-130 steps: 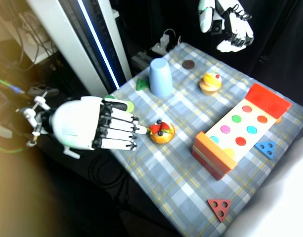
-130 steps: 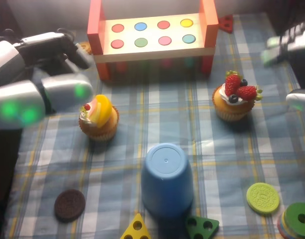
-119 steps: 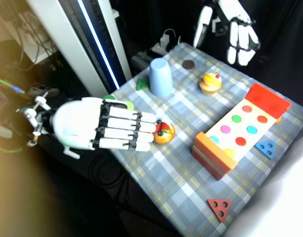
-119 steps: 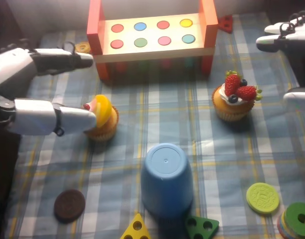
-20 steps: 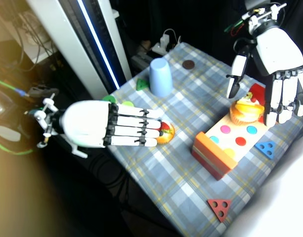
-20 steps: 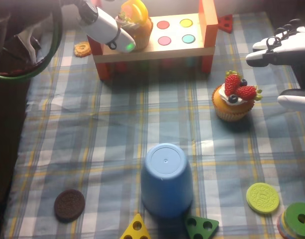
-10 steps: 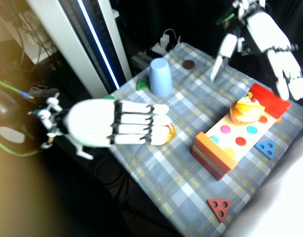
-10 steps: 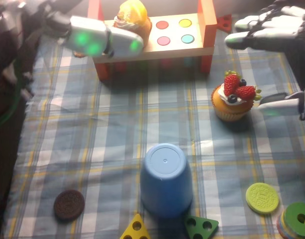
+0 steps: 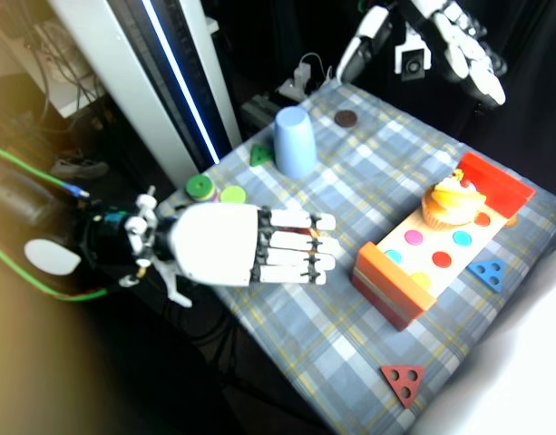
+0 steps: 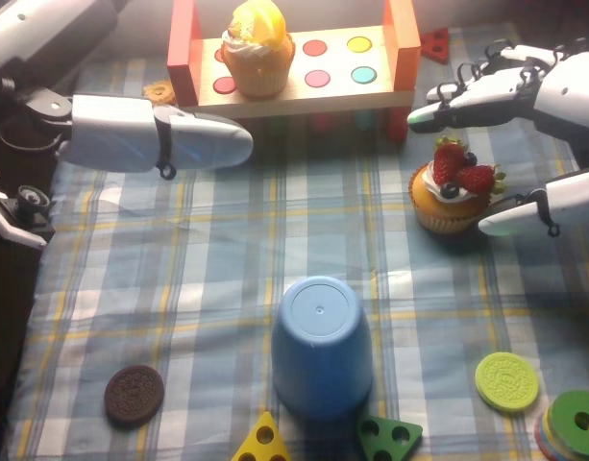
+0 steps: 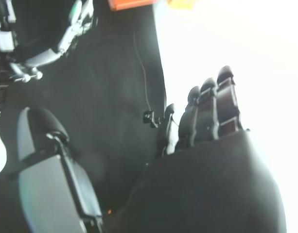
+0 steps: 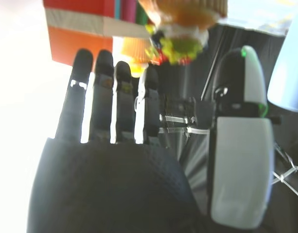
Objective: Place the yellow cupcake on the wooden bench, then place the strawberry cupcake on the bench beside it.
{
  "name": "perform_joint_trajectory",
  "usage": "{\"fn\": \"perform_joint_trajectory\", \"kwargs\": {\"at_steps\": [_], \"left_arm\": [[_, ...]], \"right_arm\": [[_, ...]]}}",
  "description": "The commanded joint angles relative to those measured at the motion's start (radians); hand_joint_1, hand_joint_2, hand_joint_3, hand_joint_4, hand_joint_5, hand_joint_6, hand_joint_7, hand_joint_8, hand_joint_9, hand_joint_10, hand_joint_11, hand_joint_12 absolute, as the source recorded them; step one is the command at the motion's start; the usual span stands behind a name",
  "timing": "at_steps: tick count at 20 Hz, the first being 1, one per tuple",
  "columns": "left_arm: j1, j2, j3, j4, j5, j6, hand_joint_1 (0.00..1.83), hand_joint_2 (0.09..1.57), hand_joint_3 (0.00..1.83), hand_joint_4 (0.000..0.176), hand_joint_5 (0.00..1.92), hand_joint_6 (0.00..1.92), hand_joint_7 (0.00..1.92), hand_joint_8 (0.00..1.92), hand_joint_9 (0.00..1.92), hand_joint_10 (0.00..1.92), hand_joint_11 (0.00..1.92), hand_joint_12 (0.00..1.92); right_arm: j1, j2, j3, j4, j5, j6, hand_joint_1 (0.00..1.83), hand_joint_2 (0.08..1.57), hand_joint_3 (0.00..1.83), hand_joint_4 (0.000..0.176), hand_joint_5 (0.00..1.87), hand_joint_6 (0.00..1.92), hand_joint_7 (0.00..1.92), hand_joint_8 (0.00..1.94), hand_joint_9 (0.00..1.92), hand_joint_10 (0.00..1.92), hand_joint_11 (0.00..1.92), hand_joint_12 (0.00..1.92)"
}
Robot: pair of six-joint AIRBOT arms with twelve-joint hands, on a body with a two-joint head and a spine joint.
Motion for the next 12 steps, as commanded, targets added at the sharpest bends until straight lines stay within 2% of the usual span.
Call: {"fn": "perform_joint_trajectory", "kwargs": {"at_steps": [1, 2, 3, 4, 5, 6, 7, 8, 9, 11, 12], "left_arm": [[-0.012, 0.003, 0.0, 0.012, -0.127, -0.013, 0.82, 0.78, 0.01, 0.176, 0.0, 0.0, 0.0, 0.0, 0.0, 0.0, 0.0, 0.0], [-0.011, 0.003, 0.0, 0.012, -0.127, -0.014, 0.82, 0.77, 0.01, 0.176, 0.0, 0.0, 0.0, 0.0, 0.0, 0.0, 0.0, 0.0], [-0.011, 0.003, 0.0, 0.01, -0.127, -0.015, 0.83, 0.77, 0.0, 0.176, 0.0, 0.0, 0.0, 0.0, 0.0, 0.0, 0.0, 0.0], [-0.009, 0.003, 0.0, 0.009, -0.127, -0.017, 0.83, 0.76, 0.0, 0.176, 0.0, 0.0, 0.0, 0.0, 0.0, 0.0, 0.0, 0.0], [-0.008, 0.003, 0.0, 0.008, -0.128, -0.02, 0.83, 0.77, 0.01, 0.176, 0.0, 0.0, 0.0, 0.0, 0.0, 0.0, 0.0, 0.0], [-0.007, 0.003, 0.0, 0.005, -0.128, -0.021, 0.82, 0.77, 0.01, 0.176, 0.0, 0.0, 0.0, 0.0, 0.0, 0.0, 0.0, 0.0], [-0.006, 0.003, 0.0, 0.002, -0.129, -0.022, 0.8, 0.77, 0.0, 0.176, 0.0, 0.0, 0.0, 0.0, 0.0, 0.0, 0.0, 0.0], [-0.004, 0.003, -0.001, -0.001, -0.131, -0.022, 0.84, 0.76, 0.0, 0.176, 0.0, 0.0, 0.0, 0.0, 0.0, 0.0, 0.0, 0.0], [-0.001, 0.003, -0.001, -0.004, -0.132, -0.025, 0.78, 0.77, 0.0, 0.176, 0.0, 0.0, 0.0, 0.0, 0.0, 0.0, 0.0, 0.0], [0.006, 0.006, -0.001, -0.01, -0.135, -0.034, 0.79, 0.77, 0.0, 0.176, 0.0, 0.0, 0.0, 0.0, 0.0, 0.0, 0.0, 0.0], [0.009, 0.006, -0.001, -0.011, -0.137, -0.037, 0.8, 0.77, 0.0, 0.176, 0.0, 0.0, 0.0, 0.0, 0.0, 0.0, 0.0, 0.0]], "right_arm": [[0.022, -0.007, 0.006, 0.028, 0.094, 0.005, 0.98, 0.95, 0.0, 0.098, 0.4, 0.0, 0.4, 0.0, 0.38, 0.0, 0.03, 0.82], [0.027, -0.012, 0.009, 0.019, 0.083, 0.006, 0.96, 0.96, 0.0, 0.068, 0.43, 0.0, 0.43, 0.0, 0.41, 0.0, 0.08, 0.76], [0.032, -0.016, 0.011, 0.01, 0.075, 0.007, 0.98, 0.96, 0.0, 0.053, 0.46, 0.0, 0.47, 0.0, 0.46, 0.0, 0.13, 0.74], [0.035, -0.021, 0.013, 0.002, 0.07, 0.009, 0.99, 0.97, 0.0, 0.032, 0.53, 0.0, 0.59, 0.01, 0.57, 0.02, 0.19, 0.8], [0.038, -0.026, 0.016, -0.003, 0.067, 0.012, 1.01, 0.99, 0.0, 0.0, 0.65, 0.0, 0.78, 0.02, 0.74, 0.06, 0.24, 1.01], [0.04, -0.032, 0.019, -0.006, 0.067, 0.02, 1.0, 1.01, 0.0, 0.0, 0.71, 0.0, 0.89, 0.03, 0.83, 0.09, 0.25, 1.2], [0.041, -0.034, 0.02, -0.01, 0.067, 0.028, 1.28, 1.04, 0.02, 0.0, 0.85, 0.0, 1.04, 0.67, 0.94, 0.26, 0.32, 1.48], [0.041, -0.035, 0.02, -0.014, 0.067, 0.033, 1.27, 1.09, 0.0, 0.0, 0.99, 0.52, 1.05, 1.01, 0.77, 0.8, 0.33, 1.68], [0.041, -0.035, 0.02, -0.018, 0.067, 0.037, 1.25, 1.12, 0.0, 0.0, 1.07, 0.57, 0.93, 1.28, 0.62, 1.29, 0.34, 1.82], [0.041, -0.034, 0.02, -0.024, 0.071, 0.046, 1.25, 1.13, 0.0, 0.0, 1.06, 0.62, 0.9, 1.38, 0.55, 1.6, 0.31, 1.91], [0.041, -0.032, 0.02, -0.025, 0.08, 0.051, 1.13, 1.1, 0.0, 0.0, 1.04, 0.84, 0.84, 1.45, 0.55, 1.75, 0.37, 1.92]]}}
